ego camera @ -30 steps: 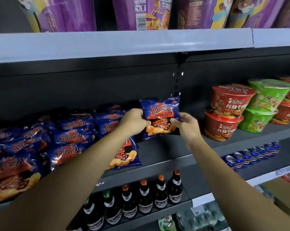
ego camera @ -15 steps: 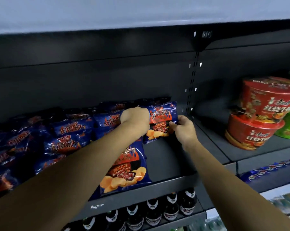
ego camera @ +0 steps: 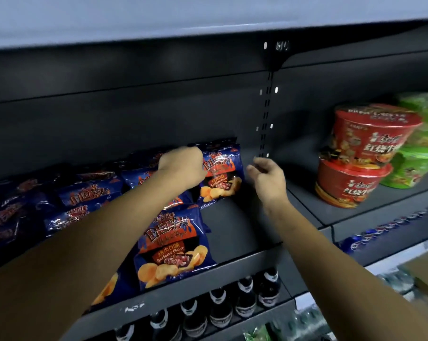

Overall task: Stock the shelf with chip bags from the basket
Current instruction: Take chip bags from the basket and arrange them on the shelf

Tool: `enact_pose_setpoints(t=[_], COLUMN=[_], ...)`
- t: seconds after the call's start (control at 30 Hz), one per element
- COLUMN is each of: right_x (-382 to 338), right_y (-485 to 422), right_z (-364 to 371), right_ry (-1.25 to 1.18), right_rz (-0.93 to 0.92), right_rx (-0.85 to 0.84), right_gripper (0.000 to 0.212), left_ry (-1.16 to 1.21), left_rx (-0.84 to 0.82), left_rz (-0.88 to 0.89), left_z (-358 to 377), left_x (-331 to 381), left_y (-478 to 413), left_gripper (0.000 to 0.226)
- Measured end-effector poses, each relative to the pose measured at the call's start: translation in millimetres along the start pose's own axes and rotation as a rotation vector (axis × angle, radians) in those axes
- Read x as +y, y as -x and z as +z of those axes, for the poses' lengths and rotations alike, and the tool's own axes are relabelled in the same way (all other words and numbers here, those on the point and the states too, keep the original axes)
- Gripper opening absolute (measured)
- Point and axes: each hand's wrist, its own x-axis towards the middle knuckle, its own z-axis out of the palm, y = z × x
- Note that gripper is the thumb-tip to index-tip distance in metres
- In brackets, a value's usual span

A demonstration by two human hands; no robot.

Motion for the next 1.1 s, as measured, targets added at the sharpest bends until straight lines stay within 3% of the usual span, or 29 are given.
enact_pose_setpoints(t=[0.07, 0.17, 0.33, 0.47, 0.7, 0.97, 1.1], right_x=[-14, -36, -54, -35, 64, 222, 302], right_y=[10, 31, 90, 146, 262, 388, 441], right_z=[-16, -43, -107, -175, -295, -361, -365], right_ry=[-0.049, -0.163, -0.284, -0.322, -0.14, -0.208, -0.204], right_rz=[-0.036, -0.021, 0.0, 0.051, 0.283, 0.7, 0.887], right_rx=[0.03, 0.029, 0.061, 0.158, 0.383, 0.615, 0.713], right_gripper=[0.009, 0.021, 0.016, 0.011, 0.014, 0.014, 0.013], left_ry=[0.062, 0.149, 0.352, 0.537, 0.48, 0.319, 0.235], left_rx=[0.025, 0.073, 0.041, -0.321, -0.789, -1.239, -1.363], left_rz=[0.042, 0.13, 0.326, 0.531, 0.684, 0.546, 0.444], left_z=[-11, -30, -35, -6, 106, 308, 408], left_x=[8, 32, 97, 163, 254, 289, 293], left_y=[8, 27, 76, 129, 226, 336, 384], left_gripper=[0.029, 0.024, 0.024, 0.023, 0.025, 0.036, 0.039])
